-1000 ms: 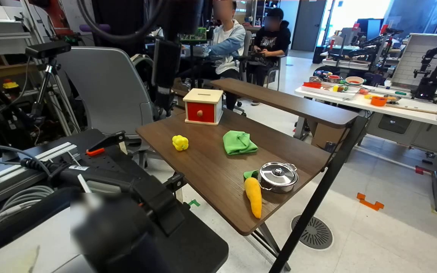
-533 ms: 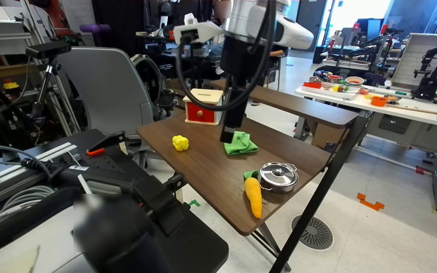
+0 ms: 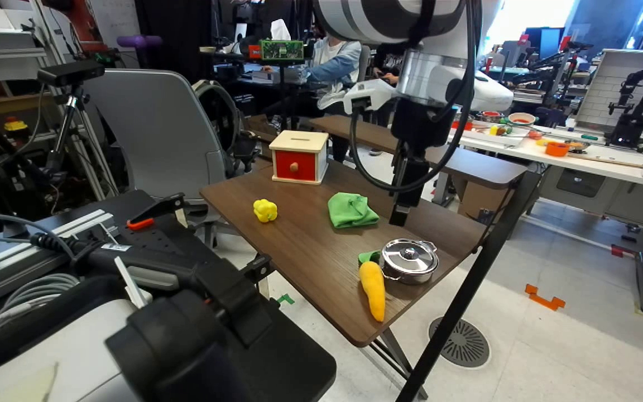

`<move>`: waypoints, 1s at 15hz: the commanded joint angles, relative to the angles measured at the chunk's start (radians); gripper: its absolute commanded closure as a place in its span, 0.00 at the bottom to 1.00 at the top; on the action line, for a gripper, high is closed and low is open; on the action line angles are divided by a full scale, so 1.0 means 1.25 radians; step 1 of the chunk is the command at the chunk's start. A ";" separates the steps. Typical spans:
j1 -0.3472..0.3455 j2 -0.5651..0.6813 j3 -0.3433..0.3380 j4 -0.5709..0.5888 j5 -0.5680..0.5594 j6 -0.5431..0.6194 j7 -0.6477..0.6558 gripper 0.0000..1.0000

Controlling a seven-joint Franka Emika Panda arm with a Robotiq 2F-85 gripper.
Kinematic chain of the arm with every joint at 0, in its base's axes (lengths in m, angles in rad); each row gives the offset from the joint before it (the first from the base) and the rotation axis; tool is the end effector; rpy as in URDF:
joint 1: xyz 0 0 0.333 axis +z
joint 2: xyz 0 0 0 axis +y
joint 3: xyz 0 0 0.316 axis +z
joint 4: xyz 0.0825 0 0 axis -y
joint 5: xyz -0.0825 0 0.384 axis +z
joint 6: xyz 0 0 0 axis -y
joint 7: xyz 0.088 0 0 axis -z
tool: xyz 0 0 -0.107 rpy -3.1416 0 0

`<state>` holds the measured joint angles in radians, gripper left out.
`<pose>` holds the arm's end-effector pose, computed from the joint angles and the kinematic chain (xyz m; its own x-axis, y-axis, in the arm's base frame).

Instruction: Put the lid of the pot on the table

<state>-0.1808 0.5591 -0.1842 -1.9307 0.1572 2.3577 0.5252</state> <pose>0.5721 -0.2134 0.1895 0.5460 -0.8316 -0.1019 -0.8311 -0.5530 0.0596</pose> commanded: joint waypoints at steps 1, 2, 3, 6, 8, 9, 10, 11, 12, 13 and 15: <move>0.033 0.114 -0.020 0.120 0.007 0.017 0.058 0.00; 0.037 0.136 -0.020 0.142 0.008 0.021 0.072 0.00; 0.041 0.153 -0.020 0.158 0.008 0.024 0.084 0.00; 0.050 0.199 -0.025 0.194 0.008 0.056 0.112 0.00; 0.049 0.224 -0.025 0.211 0.012 0.071 0.124 0.00; 0.048 0.233 -0.025 0.216 0.013 0.076 0.128 0.00; 0.046 0.241 -0.024 0.218 0.015 0.084 0.130 0.00; 0.046 0.248 -0.025 0.220 0.015 0.089 0.134 0.00; 0.049 0.253 -0.027 0.220 0.014 0.098 0.137 0.00; 0.049 0.258 -0.027 0.219 0.015 0.109 0.137 0.00; 0.049 0.264 -0.024 0.215 0.016 0.131 0.134 0.10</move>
<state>-0.1323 0.8629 -0.2028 -1.6805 0.1588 2.4784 0.6869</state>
